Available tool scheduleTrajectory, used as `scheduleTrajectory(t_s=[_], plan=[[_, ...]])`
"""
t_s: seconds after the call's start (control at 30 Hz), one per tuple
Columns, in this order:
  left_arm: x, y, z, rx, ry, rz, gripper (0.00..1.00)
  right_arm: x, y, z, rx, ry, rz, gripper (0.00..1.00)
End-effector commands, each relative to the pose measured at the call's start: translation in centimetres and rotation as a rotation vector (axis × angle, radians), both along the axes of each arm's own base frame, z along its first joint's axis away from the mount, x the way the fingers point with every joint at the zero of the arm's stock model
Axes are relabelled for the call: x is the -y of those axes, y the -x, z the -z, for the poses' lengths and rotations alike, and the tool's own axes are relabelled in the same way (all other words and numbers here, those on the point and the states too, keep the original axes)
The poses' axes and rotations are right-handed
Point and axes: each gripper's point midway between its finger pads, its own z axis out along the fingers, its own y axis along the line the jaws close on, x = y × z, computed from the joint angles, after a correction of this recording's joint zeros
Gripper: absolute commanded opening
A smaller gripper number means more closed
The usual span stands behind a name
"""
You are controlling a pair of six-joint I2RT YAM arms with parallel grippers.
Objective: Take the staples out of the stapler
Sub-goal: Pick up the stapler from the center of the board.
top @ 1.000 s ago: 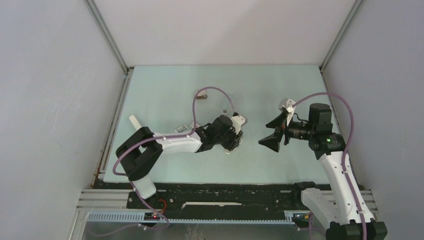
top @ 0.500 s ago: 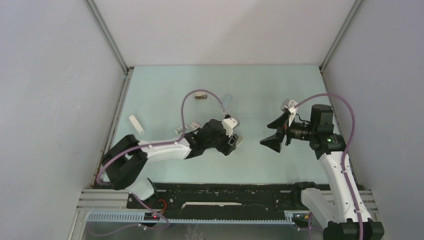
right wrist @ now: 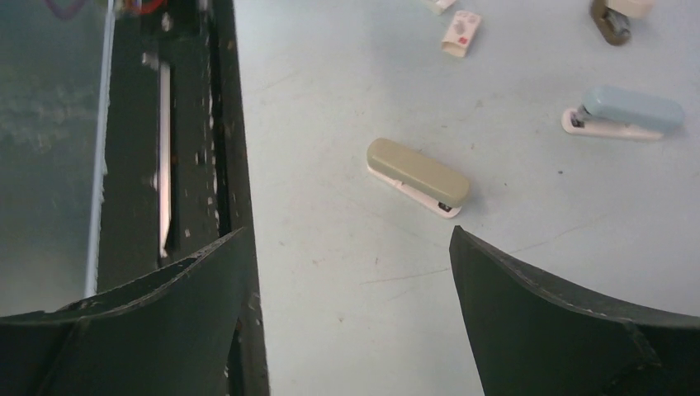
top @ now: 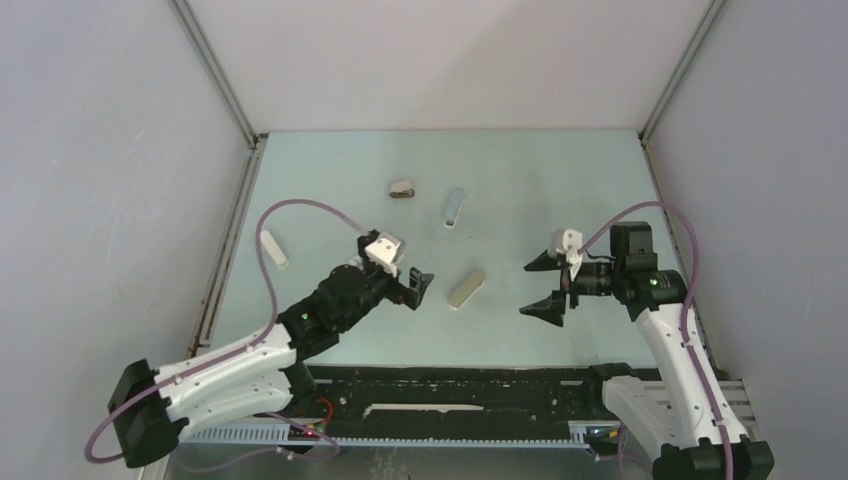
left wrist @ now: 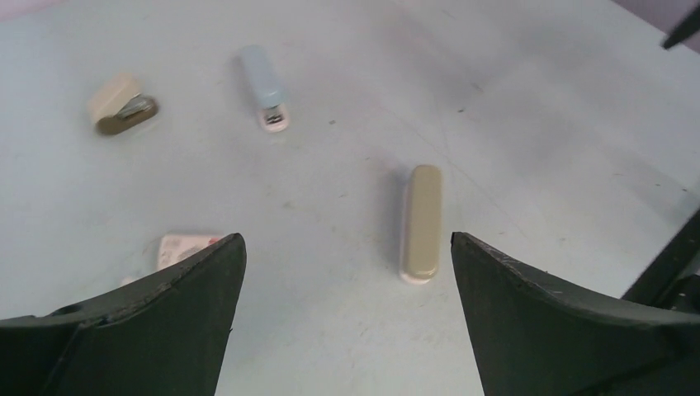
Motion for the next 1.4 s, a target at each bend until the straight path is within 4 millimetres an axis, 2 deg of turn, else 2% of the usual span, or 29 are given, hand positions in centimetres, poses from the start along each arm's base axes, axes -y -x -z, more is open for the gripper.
scheduleTrajectory(t_s=[0.0, 0.07, 0.23, 0.3, 0.37, 0.63, 1.37], plan=[[-4.5, -0.5, 0.2, 0.048, 0.076, -0.166, 1.00, -0.4, 1.8, 1.6, 0.202, 0.121, -0.197, 1.00], [-5.9, -0.5, 0.7, 0.073, 0.111, -0.196, 1.00, -0.6, 1.6, 1.7, 0.198, 0.158, -0.226, 1.00], [-9.0, -1.0, 3.5, 0.072, 0.128, -0.301, 1.00, -1.5, 0.1, 1.6, 0.245, 0.249, -0.293, 1.00], [-9.8, -1.1, 4.8, 0.076, 0.121, -0.336, 1.00, -2.2, -0.3, 1.7, 0.263, 0.275, -0.321, 1.00], [-10.3, -1.3, 5.2, 0.082, 0.134, -0.369, 1.00, -2.9, -0.7, 1.8, 0.275, 0.302, -0.349, 1.00], [-10.9, -1.3, 5.6, 0.088, 0.159, -0.397, 1.00, -4.8, -1.6, 2.5, 0.265, 0.378, -0.412, 1.00], [-11.4, -1.0, 5.8, 0.100, 0.190, -0.410, 1.00, -7.0, -3.1, 6.1, 0.231, 0.539, -0.458, 0.99]])
